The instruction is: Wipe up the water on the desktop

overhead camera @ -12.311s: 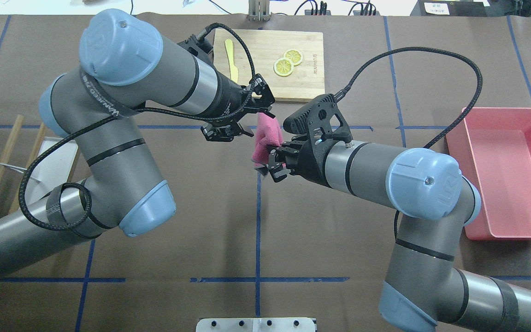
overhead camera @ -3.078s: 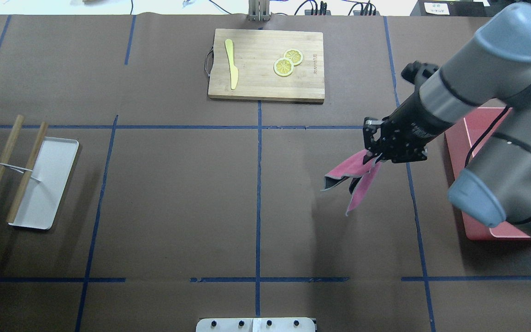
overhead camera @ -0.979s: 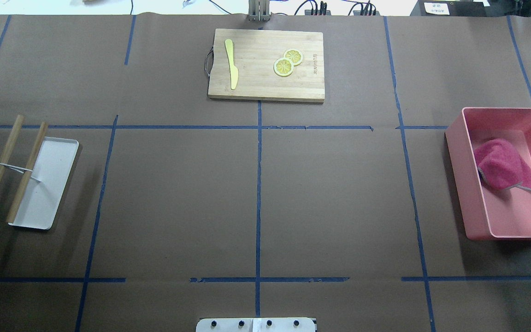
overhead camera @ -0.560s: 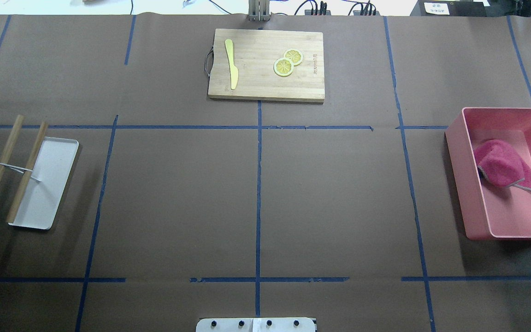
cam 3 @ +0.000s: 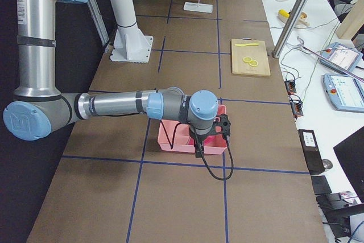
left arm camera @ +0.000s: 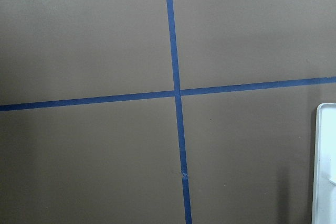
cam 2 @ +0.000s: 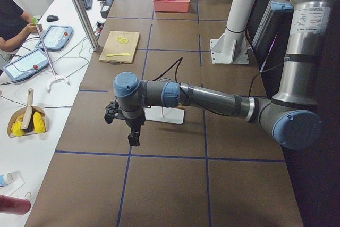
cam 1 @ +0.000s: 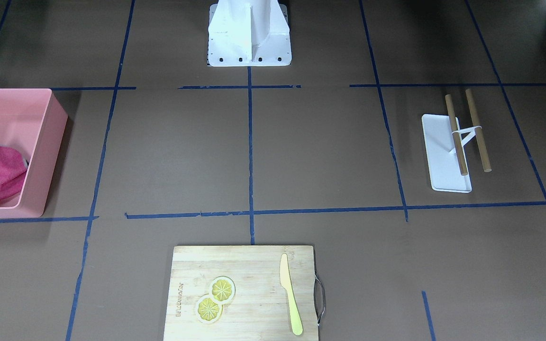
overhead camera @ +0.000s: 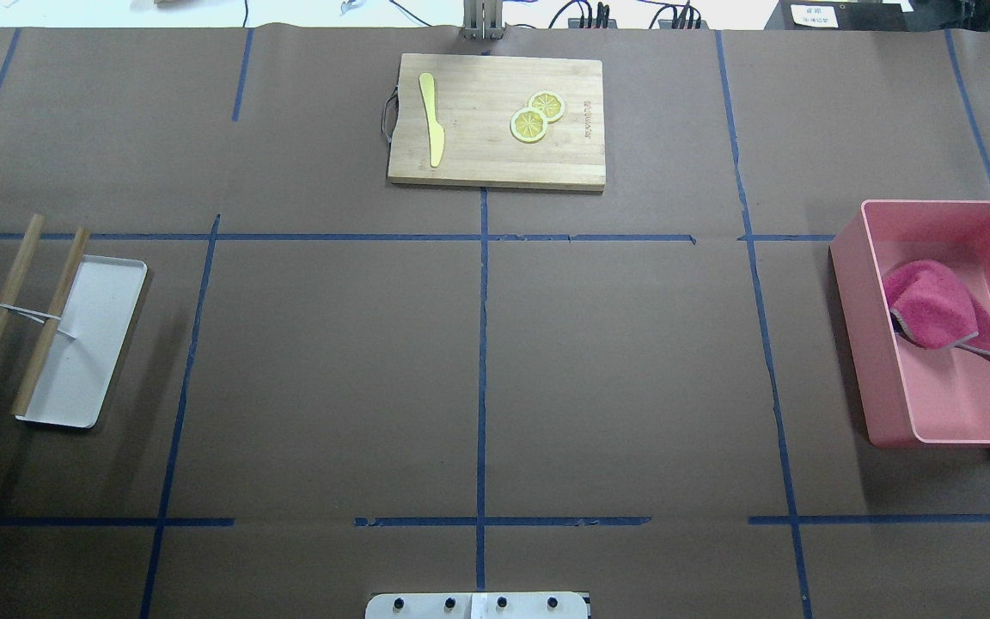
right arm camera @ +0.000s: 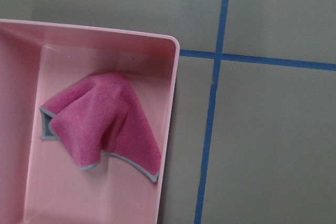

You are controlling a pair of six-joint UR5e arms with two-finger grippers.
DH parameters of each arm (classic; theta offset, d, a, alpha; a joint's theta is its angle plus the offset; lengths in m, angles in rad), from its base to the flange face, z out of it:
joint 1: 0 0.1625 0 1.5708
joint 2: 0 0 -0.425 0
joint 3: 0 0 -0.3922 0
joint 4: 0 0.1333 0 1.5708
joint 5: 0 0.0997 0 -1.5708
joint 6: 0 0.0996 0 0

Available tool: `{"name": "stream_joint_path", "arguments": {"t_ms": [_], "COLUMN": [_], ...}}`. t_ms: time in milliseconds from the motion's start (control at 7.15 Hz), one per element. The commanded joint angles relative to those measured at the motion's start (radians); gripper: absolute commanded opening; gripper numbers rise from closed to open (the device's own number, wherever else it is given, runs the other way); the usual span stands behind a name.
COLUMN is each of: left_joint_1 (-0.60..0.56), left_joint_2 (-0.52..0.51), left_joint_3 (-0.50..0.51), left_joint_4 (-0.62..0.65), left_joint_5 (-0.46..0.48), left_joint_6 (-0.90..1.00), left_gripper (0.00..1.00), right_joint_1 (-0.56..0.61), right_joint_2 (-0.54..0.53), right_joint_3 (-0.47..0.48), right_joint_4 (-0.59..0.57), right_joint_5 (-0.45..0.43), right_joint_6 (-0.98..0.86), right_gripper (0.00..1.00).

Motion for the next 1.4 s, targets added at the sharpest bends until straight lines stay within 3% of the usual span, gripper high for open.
{"name": "stream_joint_path", "arguments": {"t_ms": [0, 280, 560, 839, 1259], "left_joint_1": [-0.002, 0.000, 0.000, -0.002, -0.011], "left_joint_2": [0.008, 0.003, 0.032, 0.104, 0.105], "left_joint_3": [0.022, 0.067, 0.093, 0.096, 0.096], "left_joint_4": [0.000, 0.000, -0.004, -0.104, -0.109], "left_joint_5": [0.000, 0.000, -0.030, -0.090, -0.121], "left_joint_6": [0.001, 0.001, 0.010, 0.007, 0.001], "left_gripper": [1.00, 1.00, 1.00, 1.00, 1.00], "right_joint_1": [0.010, 0.010, 0.010, 0.008, 0.010], "right_joint_2": [0.054, 0.056, 0.053, 0.053, 0.053], "right_joint_3": [-0.108, -0.125, -0.125, -0.127, -0.122], "right_joint_4": [0.161, 0.175, 0.175, 0.175, 0.175], "right_joint_5": [-0.002, -0.109, -0.083, -0.082, -0.080], "right_joint_6": [-0.008, 0.131, 0.153, 0.155, 0.153], "right_gripper": [1.00, 1.00, 1.00, 1.00, 1.00]}}
